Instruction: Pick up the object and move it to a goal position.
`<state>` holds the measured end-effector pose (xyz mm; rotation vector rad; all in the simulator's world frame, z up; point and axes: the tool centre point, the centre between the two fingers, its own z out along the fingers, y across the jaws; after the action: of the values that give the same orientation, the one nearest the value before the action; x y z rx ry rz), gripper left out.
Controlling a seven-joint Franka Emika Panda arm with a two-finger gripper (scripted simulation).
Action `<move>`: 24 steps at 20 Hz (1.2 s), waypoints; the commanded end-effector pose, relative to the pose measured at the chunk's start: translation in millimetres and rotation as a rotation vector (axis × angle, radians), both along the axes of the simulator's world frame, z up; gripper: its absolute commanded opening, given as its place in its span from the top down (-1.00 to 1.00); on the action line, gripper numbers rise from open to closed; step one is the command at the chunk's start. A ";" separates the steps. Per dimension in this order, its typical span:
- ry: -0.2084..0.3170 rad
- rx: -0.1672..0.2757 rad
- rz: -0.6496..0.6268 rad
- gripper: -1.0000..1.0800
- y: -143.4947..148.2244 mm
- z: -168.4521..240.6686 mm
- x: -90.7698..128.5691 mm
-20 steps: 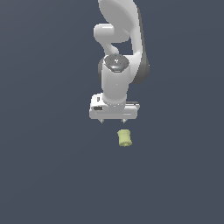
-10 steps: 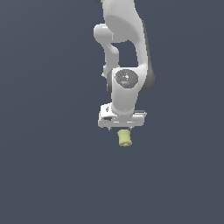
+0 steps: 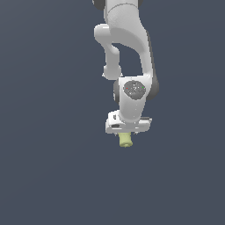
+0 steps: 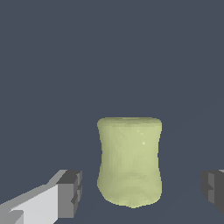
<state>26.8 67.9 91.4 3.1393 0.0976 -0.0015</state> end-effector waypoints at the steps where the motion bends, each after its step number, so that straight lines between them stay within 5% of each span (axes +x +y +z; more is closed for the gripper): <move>1: 0.000 0.000 0.000 -0.92 0.1 -0.1 0.0; 18: 0.000 0.000 0.000 -0.92 1.0 -51.4 0.6; 19: 0.000 0.000 0.000 1.00 1.0 -51.4 0.6; 24: 0.000 0.000 0.000 1.00 1.0 -51.4 0.6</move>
<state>27.5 69.4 40.6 3.1400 0.0989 0.0001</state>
